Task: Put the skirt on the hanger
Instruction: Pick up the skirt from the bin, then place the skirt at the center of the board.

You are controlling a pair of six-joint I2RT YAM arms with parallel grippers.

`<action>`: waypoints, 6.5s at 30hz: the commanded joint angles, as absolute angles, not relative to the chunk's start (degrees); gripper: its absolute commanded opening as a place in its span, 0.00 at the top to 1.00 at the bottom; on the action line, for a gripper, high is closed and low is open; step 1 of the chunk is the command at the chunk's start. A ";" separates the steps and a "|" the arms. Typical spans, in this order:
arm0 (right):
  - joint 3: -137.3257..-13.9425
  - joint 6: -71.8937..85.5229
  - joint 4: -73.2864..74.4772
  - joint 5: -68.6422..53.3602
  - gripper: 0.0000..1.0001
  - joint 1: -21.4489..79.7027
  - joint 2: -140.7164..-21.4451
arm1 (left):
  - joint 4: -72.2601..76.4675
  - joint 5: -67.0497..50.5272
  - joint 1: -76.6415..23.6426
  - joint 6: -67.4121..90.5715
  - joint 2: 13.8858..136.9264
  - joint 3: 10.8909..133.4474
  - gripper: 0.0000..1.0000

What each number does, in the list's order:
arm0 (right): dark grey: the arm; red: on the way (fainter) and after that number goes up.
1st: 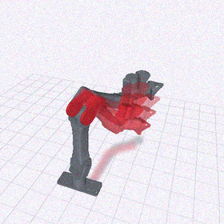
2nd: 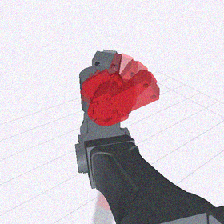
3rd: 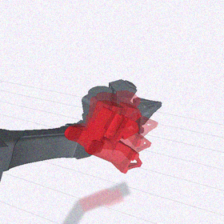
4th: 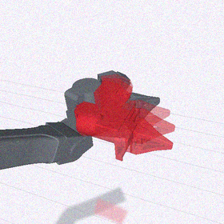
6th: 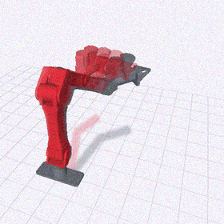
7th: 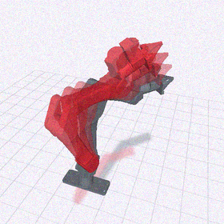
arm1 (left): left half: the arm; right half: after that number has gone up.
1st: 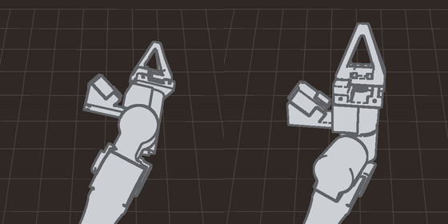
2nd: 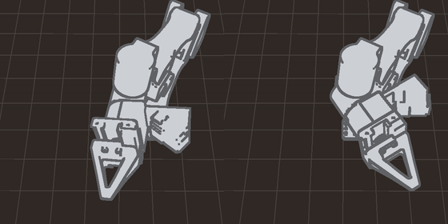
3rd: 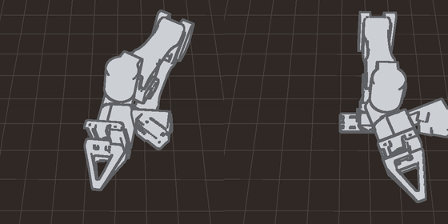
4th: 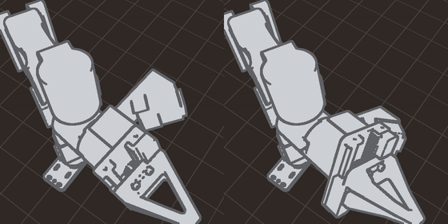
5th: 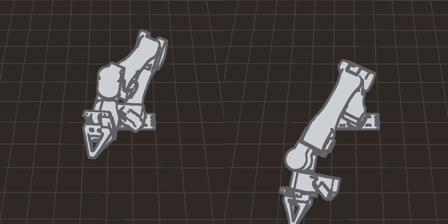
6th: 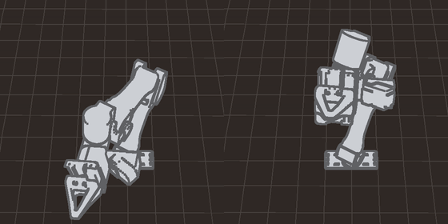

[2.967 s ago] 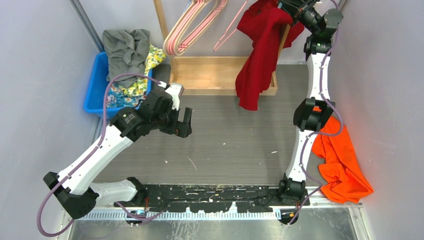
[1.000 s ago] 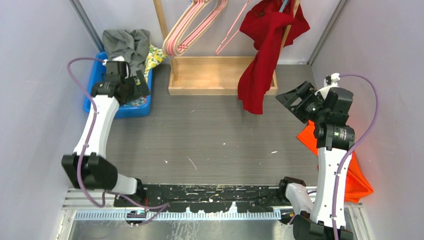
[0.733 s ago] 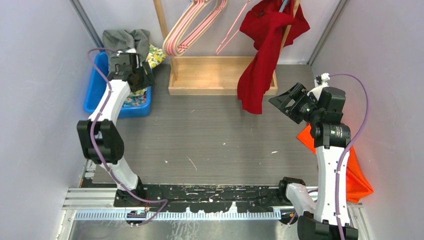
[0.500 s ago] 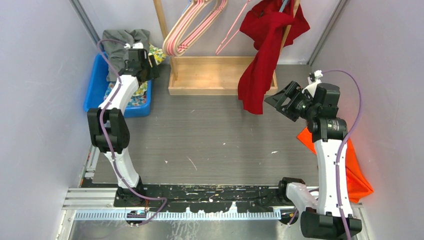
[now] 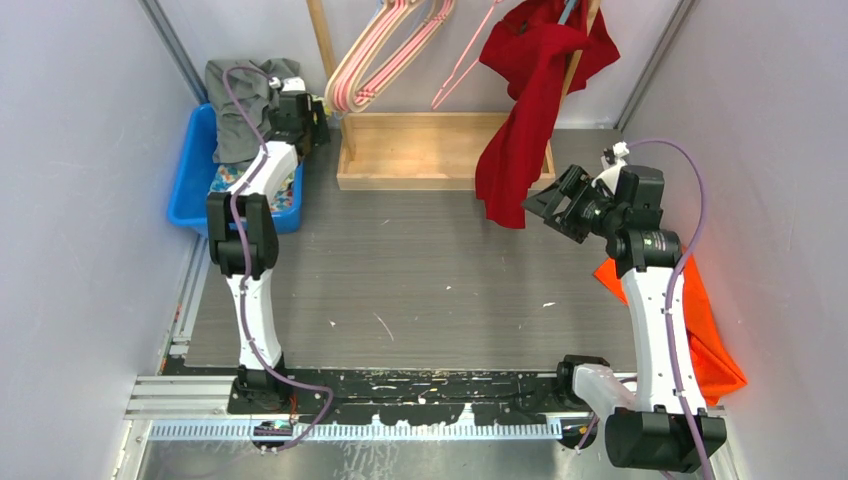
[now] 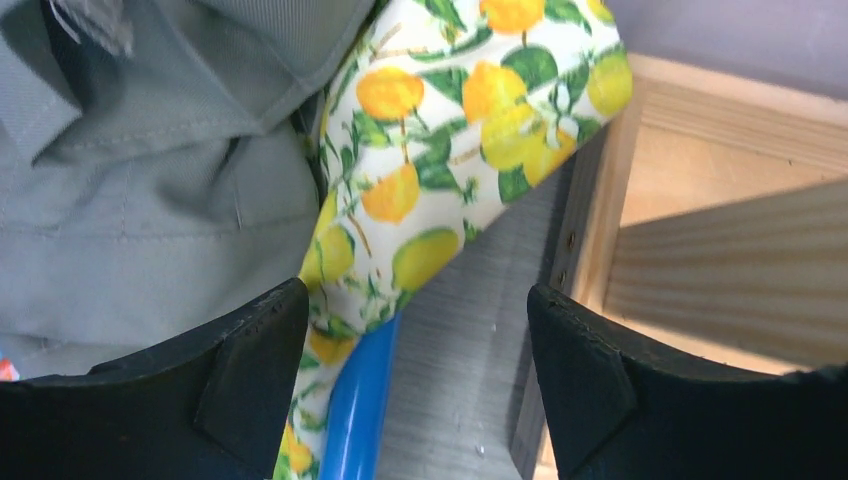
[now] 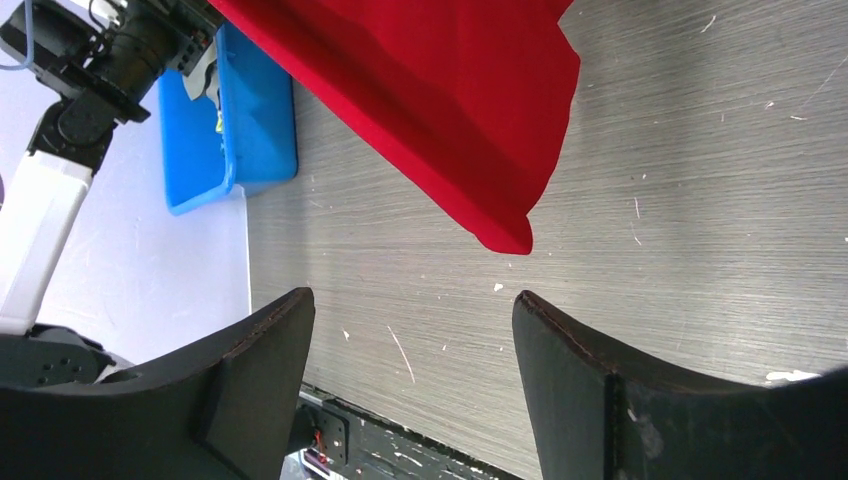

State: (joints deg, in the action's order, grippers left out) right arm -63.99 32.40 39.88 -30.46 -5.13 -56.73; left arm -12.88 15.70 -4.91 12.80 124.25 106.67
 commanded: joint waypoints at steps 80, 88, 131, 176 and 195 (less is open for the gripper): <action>-60.88 37.04 31.10 -38.75 0.25 -1.63 -51.69 | -23.29 16.46 -5.98 22.14 91.62 96.34 1.00; -60.86 37.95 31.77 -40.12 0.25 -1.55 -49.70 | -40.94 8.71 -5.54 19.57 91.32 122.97 1.00; -68.62 33.08 47.29 -35.25 0.21 -1.54 -41.54 | -20.99 -14.64 -49.22 46.58 59.37 80.39 0.96; -37.61 43.63 29.51 -6.33 0.31 42.56 -48.75 | -36.18 10.86 -35.16 42.82 48.54 42.37 0.59; -31.89 62.41 3.61 24.61 0.41 71.82 -72.37 | -38.11 22.95 -35.16 49.98 47.85 33.31 0.44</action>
State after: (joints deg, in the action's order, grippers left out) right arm -30.52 58.39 13.47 17.82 70.08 -68.23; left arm -37.47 17.10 -35.14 46.76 47.40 33.01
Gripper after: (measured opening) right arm 0.595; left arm 0.550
